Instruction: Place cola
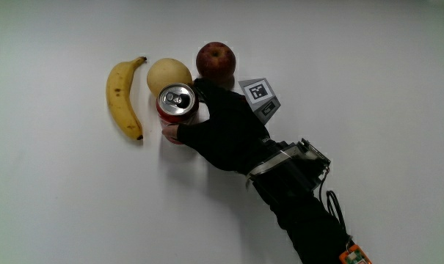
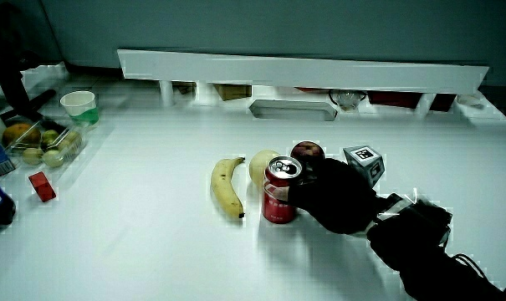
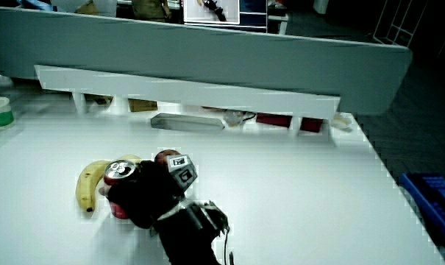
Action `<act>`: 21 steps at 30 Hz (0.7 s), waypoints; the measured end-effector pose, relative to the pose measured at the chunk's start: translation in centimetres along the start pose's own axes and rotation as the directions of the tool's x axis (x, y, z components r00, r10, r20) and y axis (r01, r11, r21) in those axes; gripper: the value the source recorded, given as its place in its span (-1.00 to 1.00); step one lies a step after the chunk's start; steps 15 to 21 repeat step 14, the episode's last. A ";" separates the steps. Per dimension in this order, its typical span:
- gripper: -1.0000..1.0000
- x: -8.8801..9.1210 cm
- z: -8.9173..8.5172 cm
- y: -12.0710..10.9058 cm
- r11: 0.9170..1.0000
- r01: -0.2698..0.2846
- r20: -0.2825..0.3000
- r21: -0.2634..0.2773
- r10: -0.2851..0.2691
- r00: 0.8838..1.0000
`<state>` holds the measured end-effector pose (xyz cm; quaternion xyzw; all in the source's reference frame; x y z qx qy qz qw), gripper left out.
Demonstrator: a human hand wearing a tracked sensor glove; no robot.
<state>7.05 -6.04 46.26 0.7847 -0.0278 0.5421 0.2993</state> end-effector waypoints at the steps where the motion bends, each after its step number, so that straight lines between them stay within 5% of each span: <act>1: -0.83 0.5 0.1 0.2 0.996 -0.008 -0.072 -0.092 0.002 0.997; 2: -0.89 0.0 0.6 -0.5 1.000 -0.008 0.019 0.006 0.008 1.000; 4: -1.00 -0.1 1.1 -1.3 0.997 -0.015 0.002 -0.075 0.015 1.000; 11: -1.00 -1.2 2.6 -6.2 0.993 -0.069 0.141 -0.093 0.081 0.987; 13: -1.00 -1.3 2.9 -7.7 0.990 -0.023 0.203 -0.139 0.052 0.978; 14: -1.00 -1.4 3.0 -8.7 0.988 0.005 0.154 -0.152 0.019 0.988; 21: -1.00 -1.4 3.0 -8.7 0.988 0.005 0.154 -0.152 0.019 0.988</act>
